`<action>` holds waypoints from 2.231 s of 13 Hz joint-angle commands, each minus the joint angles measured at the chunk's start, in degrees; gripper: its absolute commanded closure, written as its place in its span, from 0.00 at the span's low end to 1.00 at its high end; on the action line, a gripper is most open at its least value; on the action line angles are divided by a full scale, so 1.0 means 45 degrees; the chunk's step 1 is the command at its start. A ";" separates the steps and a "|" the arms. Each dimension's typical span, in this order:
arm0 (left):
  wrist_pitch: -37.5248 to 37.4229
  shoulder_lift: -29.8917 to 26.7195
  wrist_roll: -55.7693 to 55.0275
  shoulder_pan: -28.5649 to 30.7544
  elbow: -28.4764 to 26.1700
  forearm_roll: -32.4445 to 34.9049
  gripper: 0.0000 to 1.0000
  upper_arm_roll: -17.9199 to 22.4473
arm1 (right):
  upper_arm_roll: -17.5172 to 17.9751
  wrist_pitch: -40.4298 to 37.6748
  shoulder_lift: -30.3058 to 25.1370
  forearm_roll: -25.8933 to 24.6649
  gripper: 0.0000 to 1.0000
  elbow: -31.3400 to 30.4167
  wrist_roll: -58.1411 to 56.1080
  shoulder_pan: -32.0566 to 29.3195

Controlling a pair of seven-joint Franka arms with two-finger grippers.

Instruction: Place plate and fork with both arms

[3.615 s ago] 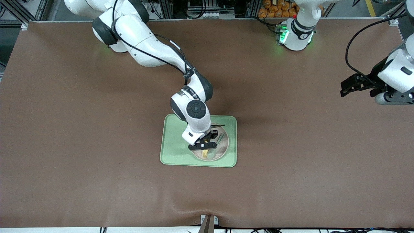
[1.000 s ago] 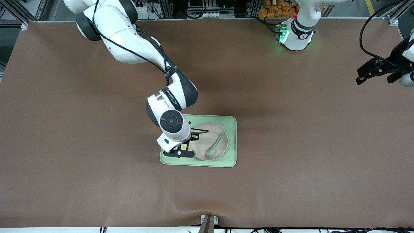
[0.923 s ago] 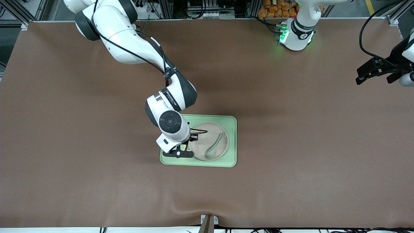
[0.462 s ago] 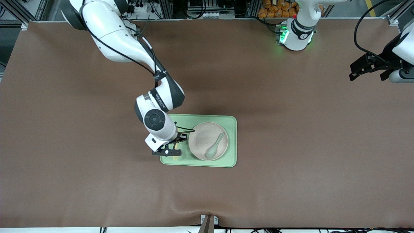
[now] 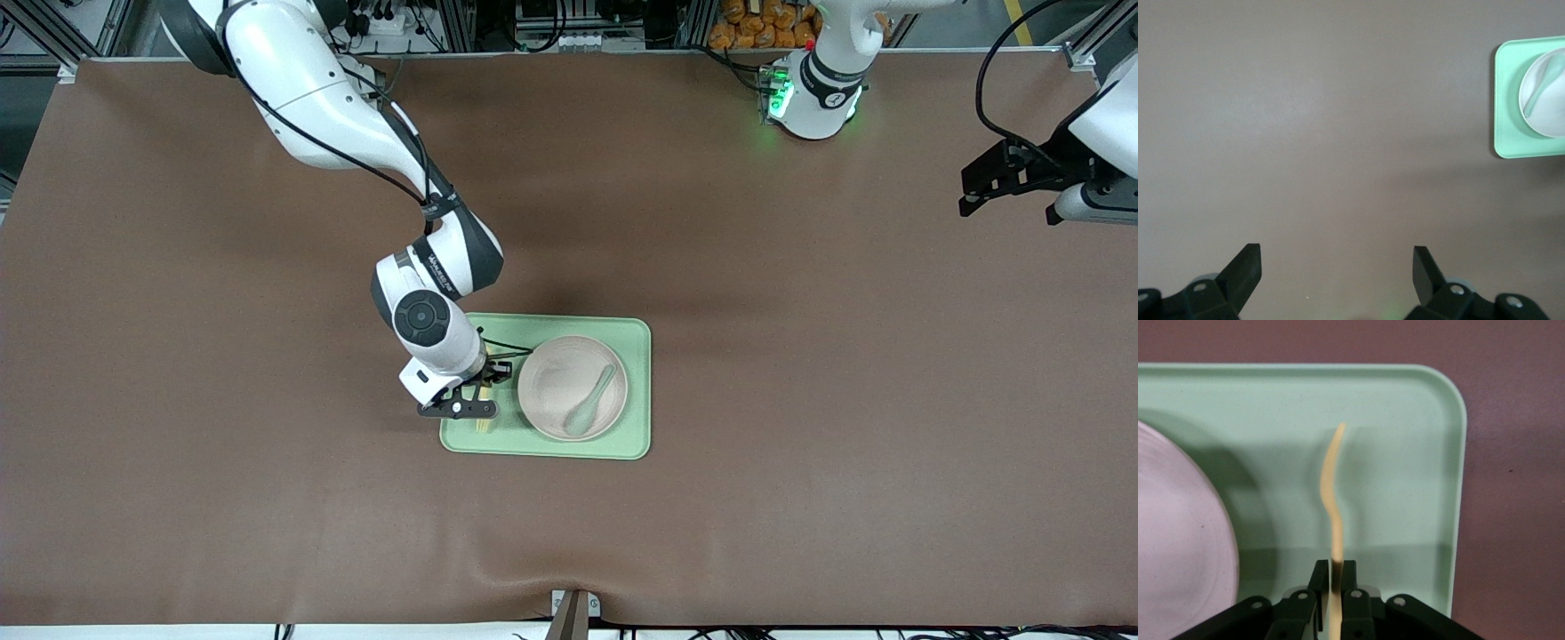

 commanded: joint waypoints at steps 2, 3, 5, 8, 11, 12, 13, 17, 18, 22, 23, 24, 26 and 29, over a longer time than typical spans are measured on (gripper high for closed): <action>0.0075 -0.0225 0.0609 0.0288 -0.0083 -0.0222 0.00 -0.0109 | 0.0062 0.0719 -0.0417 0.0213 0.66 -0.0954 0.0099 0.0111; 0.0075 -0.0225 0.0590 0.0269 -0.0083 -0.0241 0.00 -0.0109 | 0.0062 0.0603 -0.0436 0.0213 0.65 -0.0858 0.0099 0.0092; 0.0075 -0.0225 0.0590 0.0288 -0.0083 -0.0241 0.00 -0.0109 | 0.0101 -0.0076 -0.0592 0.0232 0.53 -0.0507 -0.0057 -0.0103; 0.0075 -0.0205 0.0375 0.0269 -0.0063 -0.0241 0.00 -0.0109 | 0.0062 -0.1935 -0.0902 0.0272 0.31 0.0705 -0.0076 -0.0512; 0.0095 -0.0186 0.0355 0.0269 -0.0063 -0.0261 0.00 -0.0109 | -0.0016 -0.2055 -0.1820 0.0272 0.00 0.0666 0.0119 -0.0807; 0.0095 -0.0147 0.0355 0.0269 -0.0063 -0.0261 0.00 -0.0109 | -0.0094 -0.2055 -0.2094 0.0252 0.00 0.0705 -0.0055 -0.0962; 0.0095 -0.0108 0.0355 0.0288 -0.0063 -0.0319 0.00 -0.0109 | -0.0075 -0.2132 -0.2406 0.0272 0.00 0.0745 -0.0095 -0.1466; 0.0095 0.0029 0.0375 0.0249 0.0015 -0.0417 0.00 -0.0012 | -0.0056 -0.3672 -0.3753 0.0252 0.00 0.0745 -0.0932 -0.2951; 0.0095 0.0029 0.0375 0.0249 0.0015 -0.0417 0.00 -0.0011 | -0.0056 -0.4237 -0.4046 0.0233 0.00 0.0745 -0.1245 -0.3226; 0.0095 0.0029 0.0394 0.0249 0.0015 -0.0417 0.00 0.0028 | -0.0192 -0.6151 -0.5374 0.0057 0.00 0.0745 -0.1520 -0.4008; 0.0095 0.0029 0.0394 0.0268 0.0015 -0.0398 0.00 0.0028 | -0.0231 -0.6272 -0.5745 0.0018 0.00 0.0745 -0.1831 -0.4203; 0.0095 0.0029 0.0394 0.0288 0.0015 -0.0397 0.00 0.0028 | -0.0289 -0.6448 -0.6039 -0.0079 0.00 0.0745 -0.2318 -0.4534; 0.0095 0.0029 0.0453 0.0405 0.0015 -0.0417 0.00 0.0028 | -0.0290 -0.7051 -0.6528 -0.0216 0.00 0.0745 -0.3314 -0.5217; 0.0095 0.0029 0.0453 0.0425 -0.0004 -0.0417 0.00 0.0028 | 0.0507 -0.7601 -0.7094 -0.0197 0.00 0.0745 -0.4155 -0.6583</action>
